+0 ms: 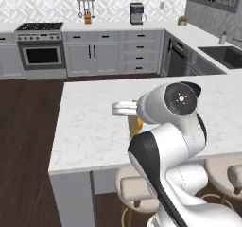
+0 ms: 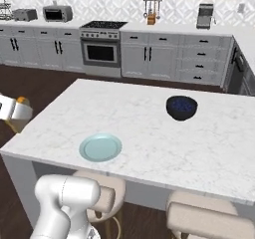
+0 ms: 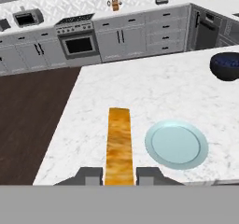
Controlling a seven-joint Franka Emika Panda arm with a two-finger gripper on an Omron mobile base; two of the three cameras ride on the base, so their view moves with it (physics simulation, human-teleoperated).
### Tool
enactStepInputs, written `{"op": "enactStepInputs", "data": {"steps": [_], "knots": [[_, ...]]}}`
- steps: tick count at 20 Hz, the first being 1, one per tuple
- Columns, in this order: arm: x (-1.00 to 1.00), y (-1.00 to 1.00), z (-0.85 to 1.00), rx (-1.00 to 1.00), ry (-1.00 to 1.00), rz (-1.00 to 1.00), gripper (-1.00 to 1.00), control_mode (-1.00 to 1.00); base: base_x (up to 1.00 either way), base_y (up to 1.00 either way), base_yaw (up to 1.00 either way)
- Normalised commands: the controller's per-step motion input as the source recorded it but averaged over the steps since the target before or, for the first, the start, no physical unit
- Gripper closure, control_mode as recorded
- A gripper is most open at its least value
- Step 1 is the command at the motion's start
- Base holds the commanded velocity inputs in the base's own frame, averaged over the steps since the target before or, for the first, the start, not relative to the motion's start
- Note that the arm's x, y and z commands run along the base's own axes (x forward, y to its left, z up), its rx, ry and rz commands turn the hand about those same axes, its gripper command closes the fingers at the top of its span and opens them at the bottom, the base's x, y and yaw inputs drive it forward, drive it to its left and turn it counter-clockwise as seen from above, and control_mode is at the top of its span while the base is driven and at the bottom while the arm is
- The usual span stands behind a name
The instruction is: Start the toaster. Once the lever pops up, take the bread to the plate on the dining counter.
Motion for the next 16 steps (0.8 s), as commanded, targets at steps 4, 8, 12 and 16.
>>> {"op": "enactStepInputs", "data": {"steps": [4,8,12,16], "knots": [[0.00,0.00,0.00,0.00,0.00,0.00,1.00,1.00,0.57,-0.46,0.25],[0.00,0.00,0.00,0.00,0.00,0.00,1.00,1.00,0.54,-0.64,0.14],[0.76,-0.99,-0.19,0.40,0.14,0.02,1.00,-1.00,0.00,0.00,0.00],[0.54,-1.00,-0.31,0.40,0.11,0.18,1.00,-1.00,0.00,0.00,0.00]]}}
